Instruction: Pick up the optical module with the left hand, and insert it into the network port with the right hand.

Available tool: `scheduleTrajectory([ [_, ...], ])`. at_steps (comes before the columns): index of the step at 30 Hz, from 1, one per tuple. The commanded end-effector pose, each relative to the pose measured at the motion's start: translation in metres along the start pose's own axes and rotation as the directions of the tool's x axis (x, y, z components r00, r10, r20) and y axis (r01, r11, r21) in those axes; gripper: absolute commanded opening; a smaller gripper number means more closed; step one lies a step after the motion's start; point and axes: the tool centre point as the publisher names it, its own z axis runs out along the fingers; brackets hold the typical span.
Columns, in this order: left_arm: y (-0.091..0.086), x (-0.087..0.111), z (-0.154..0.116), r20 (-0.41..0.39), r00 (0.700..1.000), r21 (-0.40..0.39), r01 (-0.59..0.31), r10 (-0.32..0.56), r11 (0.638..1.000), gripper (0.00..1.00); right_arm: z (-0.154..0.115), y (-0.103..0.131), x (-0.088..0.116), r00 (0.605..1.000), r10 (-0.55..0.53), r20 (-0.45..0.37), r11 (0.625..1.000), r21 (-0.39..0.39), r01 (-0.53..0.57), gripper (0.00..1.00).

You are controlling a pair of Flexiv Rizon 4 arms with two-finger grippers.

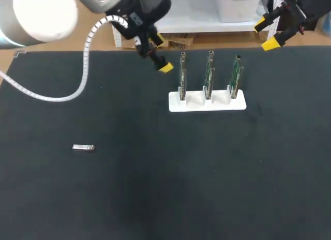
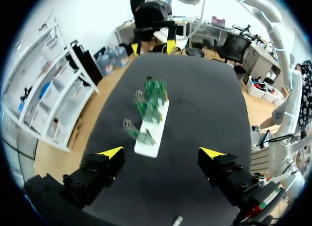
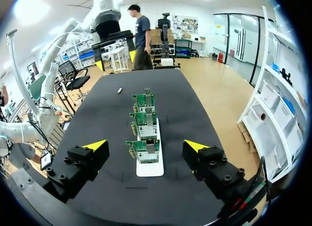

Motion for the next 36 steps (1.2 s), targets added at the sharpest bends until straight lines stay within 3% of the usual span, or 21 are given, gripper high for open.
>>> scheduleTrajectory([
  [1,-0.008,0.015,-0.011,-0.085,0.996,-0.010,0.020,-0.021,1.000,1.00,0.000,0.002,0.000,1.000,0.000,0.000,1.000,0.005,0.000,1.00],
  [13,-0.003,0.072,-0.001,-0.213,0.976,0.065,0.070,-0.055,0.995,1.00,0.000,0.002,0.000,1.000,0.000,0.000,1.000,0.005,0.000,1.00],
  [19,-0.002,0.101,0.003,-0.308,0.947,0.099,0.128,-0.092,0.987,1.00,0.000,0.002,0.000,1.000,0.000,0.000,1.000,0.005,0.000,1.00],
  [23,-0.005,0.115,0.002,-0.331,0.938,0.103,0.142,-0.100,0.985,1.00,0.000,0.002,0.000,1.000,0.000,0.000,1.000,0.005,0.000,1.00],
  [36,-0.007,0.118,0.000,-0.301,0.948,0.103,0.144,-0.107,0.984,1.00,0.000,0.002,0.000,1.000,0.000,0.000,1.000,0.005,0.000,1.00],
])
